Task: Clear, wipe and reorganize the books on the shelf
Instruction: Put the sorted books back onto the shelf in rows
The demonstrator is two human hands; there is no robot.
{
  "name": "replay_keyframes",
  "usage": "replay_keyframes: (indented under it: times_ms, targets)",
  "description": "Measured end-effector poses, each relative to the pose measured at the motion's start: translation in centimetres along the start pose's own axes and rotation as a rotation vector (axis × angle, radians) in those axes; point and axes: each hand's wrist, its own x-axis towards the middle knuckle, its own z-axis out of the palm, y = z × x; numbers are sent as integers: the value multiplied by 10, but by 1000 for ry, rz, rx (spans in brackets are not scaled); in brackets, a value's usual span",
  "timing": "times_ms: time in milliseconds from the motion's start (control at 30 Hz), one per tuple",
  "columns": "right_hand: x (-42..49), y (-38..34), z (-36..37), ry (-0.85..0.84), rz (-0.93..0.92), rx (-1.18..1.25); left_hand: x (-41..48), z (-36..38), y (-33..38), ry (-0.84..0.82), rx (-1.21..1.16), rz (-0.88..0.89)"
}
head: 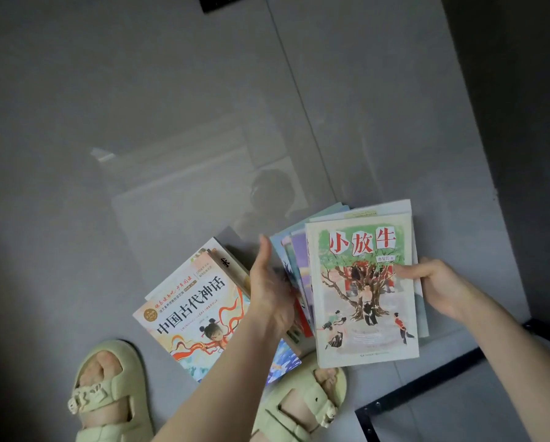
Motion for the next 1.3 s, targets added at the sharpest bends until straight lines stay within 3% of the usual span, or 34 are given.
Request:
replay_keyframes:
  times_ms: [100, 267, 367, 467, 600, 967, 1300]
  targets:
    - [10, 3, -7, 22, 46, 4, 19, 4, 5, 141, -115, -48]
    - [15, 26, -6, 76, 33, 164, 106, -19, -40, 352, 100, -47]
    - [13, 27, -11, 77, 4, 247, 66, -5, -17, 236, 165, 10]
    - [7, 27, -19, 108, -77, 321, 31, 14, 0, 15, 287, 160]
    - [0, 29, -28, 125, -58, 366, 25, 18, -3, -262, 502, 222]
    - [-38, 35, 2, 212, -190, 520, -17, 26, 30, -385, 596, 281]
    - [-239, -44, 85, 246, -231, 599, -239, 27, 77, -434, 672, 353]
